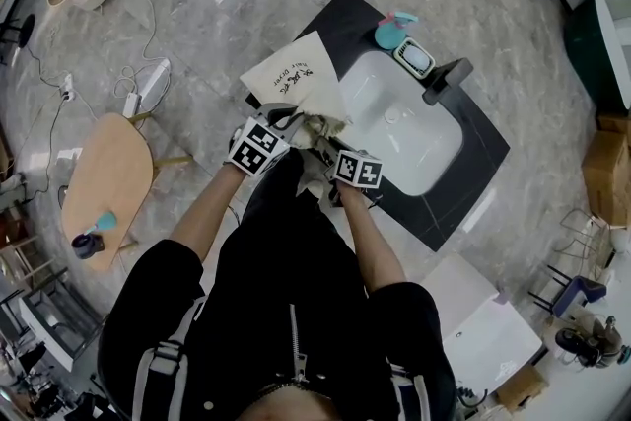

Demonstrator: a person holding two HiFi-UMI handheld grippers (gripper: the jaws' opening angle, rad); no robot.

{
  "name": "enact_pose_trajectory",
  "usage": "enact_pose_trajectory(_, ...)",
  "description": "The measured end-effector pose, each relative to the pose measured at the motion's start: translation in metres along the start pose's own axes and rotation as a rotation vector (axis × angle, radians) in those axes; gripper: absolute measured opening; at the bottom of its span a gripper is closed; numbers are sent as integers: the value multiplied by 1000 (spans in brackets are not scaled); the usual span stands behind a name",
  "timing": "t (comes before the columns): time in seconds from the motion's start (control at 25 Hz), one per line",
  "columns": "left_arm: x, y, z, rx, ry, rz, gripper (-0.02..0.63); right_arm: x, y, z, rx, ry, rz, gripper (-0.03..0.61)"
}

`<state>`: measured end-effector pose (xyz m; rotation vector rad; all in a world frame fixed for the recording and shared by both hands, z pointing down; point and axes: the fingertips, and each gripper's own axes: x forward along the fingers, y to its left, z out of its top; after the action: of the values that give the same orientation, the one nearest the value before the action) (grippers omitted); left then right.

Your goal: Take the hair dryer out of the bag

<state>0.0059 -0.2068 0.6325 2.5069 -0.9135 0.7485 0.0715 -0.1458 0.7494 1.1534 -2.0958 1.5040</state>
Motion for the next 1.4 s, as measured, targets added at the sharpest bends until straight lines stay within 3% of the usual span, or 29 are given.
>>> enact_pose_trajectory(1.4, 11, -9, -8, -4, 21, -12, 60, -39, -26, -28, 8, -4, -31, 87)
